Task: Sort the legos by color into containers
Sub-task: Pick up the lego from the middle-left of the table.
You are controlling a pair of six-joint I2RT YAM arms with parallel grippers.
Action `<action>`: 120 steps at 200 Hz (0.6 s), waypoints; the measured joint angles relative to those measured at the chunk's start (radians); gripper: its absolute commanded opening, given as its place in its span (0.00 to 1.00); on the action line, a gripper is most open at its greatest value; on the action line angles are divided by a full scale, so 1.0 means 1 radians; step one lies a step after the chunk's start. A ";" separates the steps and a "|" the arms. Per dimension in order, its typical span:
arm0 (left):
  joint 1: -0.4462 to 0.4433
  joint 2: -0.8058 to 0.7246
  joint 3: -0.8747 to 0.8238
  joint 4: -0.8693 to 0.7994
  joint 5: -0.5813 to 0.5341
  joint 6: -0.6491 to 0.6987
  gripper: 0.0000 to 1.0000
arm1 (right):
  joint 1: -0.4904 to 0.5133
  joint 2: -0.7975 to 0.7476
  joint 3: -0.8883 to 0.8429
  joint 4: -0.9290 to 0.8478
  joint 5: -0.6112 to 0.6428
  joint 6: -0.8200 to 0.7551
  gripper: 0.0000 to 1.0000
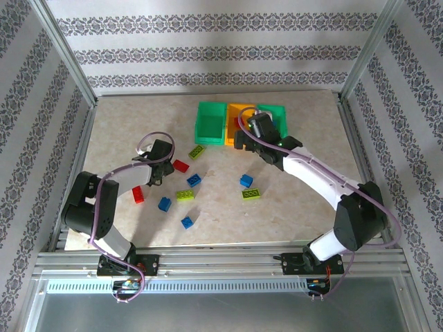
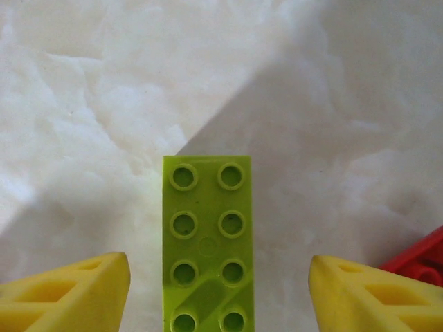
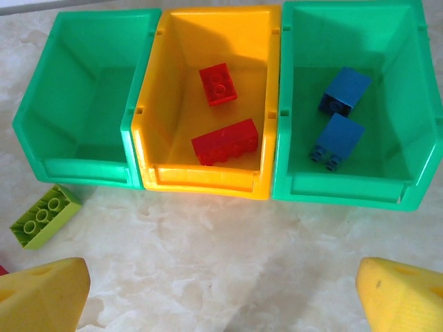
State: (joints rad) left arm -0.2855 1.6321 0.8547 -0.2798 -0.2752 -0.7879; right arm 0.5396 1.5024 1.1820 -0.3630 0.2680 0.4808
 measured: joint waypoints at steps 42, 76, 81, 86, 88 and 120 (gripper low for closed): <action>0.019 0.044 0.006 -0.018 0.010 0.020 0.62 | 0.000 -0.047 -0.021 0.001 0.000 0.015 0.98; 0.035 0.069 0.029 -0.021 0.021 0.044 0.48 | 0.000 -0.079 -0.050 -0.003 0.001 0.019 0.98; 0.037 0.070 0.033 -0.023 0.024 0.048 0.46 | 0.000 -0.084 -0.055 -0.003 0.001 0.019 0.98; 0.039 0.070 0.035 -0.021 0.028 0.052 0.43 | 0.000 -0.089 -0.059 -0.003 0.002 0.020 0.98; 0.040 0.071 0.036 -0.020 0.030 0.051 0.42 | 0.000 -0.091 -0.061 -0.004 0.003 0.021 0.98; 0.057 0.076 0.042 -0.020 0.044 0.065 0.34 | 0.000 -0.121 -0.086 -0.011 0.012 0.031 0.98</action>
State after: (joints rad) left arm -0.2283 1.7077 0.8963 -0.2996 -0.2314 -0.7227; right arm 0.5396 1.3811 1.0962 -0.3740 0.2798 0.5114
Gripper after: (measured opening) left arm 0.359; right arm 0.983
